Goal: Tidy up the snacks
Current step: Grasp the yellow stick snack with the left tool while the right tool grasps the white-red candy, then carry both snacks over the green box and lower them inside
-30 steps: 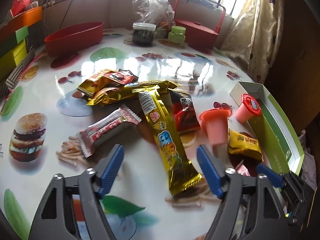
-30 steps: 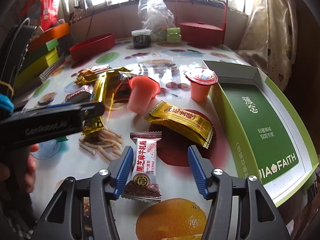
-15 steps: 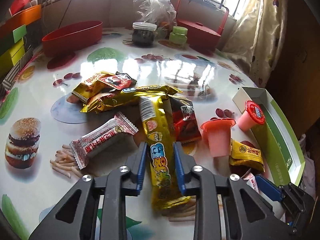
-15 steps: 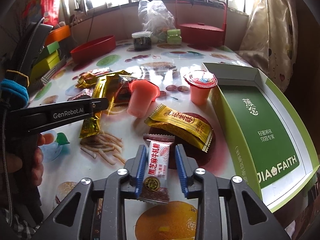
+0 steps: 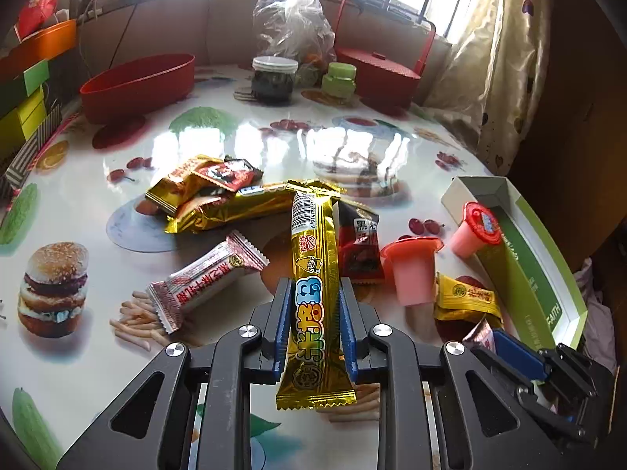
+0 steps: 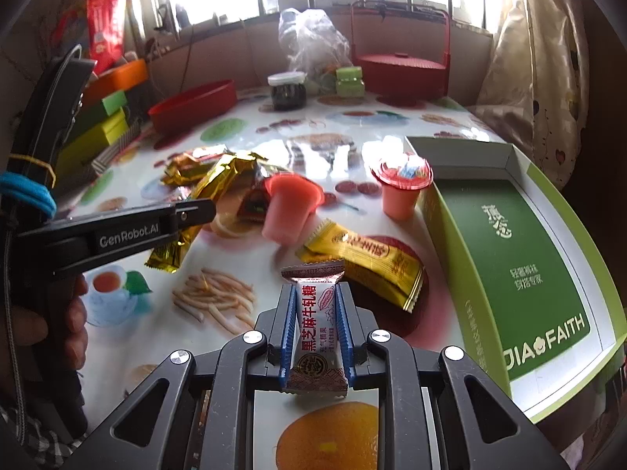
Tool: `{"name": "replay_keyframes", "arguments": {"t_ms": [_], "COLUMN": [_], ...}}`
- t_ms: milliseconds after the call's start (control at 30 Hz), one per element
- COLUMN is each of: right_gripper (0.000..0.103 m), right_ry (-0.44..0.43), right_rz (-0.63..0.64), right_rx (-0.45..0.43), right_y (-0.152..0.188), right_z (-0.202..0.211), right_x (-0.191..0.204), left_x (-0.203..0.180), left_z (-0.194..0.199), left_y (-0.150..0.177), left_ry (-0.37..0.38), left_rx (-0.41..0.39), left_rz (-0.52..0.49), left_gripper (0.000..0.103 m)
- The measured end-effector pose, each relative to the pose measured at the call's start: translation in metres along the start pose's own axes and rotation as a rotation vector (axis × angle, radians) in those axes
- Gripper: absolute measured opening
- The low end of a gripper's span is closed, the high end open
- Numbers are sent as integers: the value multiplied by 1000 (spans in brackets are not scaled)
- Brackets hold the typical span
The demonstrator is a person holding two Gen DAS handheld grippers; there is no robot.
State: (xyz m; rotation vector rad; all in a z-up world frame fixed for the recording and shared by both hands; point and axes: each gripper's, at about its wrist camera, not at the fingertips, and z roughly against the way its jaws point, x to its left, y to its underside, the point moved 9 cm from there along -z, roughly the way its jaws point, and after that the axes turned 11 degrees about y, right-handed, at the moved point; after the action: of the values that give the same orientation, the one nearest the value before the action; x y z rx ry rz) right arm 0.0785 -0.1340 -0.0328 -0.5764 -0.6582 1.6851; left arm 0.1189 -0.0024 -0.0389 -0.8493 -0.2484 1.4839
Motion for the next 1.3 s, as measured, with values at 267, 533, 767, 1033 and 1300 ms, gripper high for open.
{"name": "replay_keyframes", "arguments": {"t_ms": [267, 533, 767, 1033, 1300], "right_gripper": [19, 19, 19, 19, 19], "right_ry": [-4, 11, 54, 113, 165], "right_rz": [-15, -60, -117, -173, -217], "right_rx": [-41, -95, -110, -110, -105], "right_y": [-17, -38, -47, -47, -41], "right_z": [8, 24, 30, 32, 35], "right_x": [-5, -23, -53, -92, -124], "left_x": [-13, -44, -76, -116, -153], "left_z": [16, 23, 14, 0, -18], "left_y": [-10, -24, -32, -33, -29], "left_ry": [22, 75, 129, 192, 256], "left_rx": [-20, -38, -22, 7, 53], "left_rz": [-26, -82, -131, -190, -224], "left_gripper": [24, 24, 24, 24, 24]}}
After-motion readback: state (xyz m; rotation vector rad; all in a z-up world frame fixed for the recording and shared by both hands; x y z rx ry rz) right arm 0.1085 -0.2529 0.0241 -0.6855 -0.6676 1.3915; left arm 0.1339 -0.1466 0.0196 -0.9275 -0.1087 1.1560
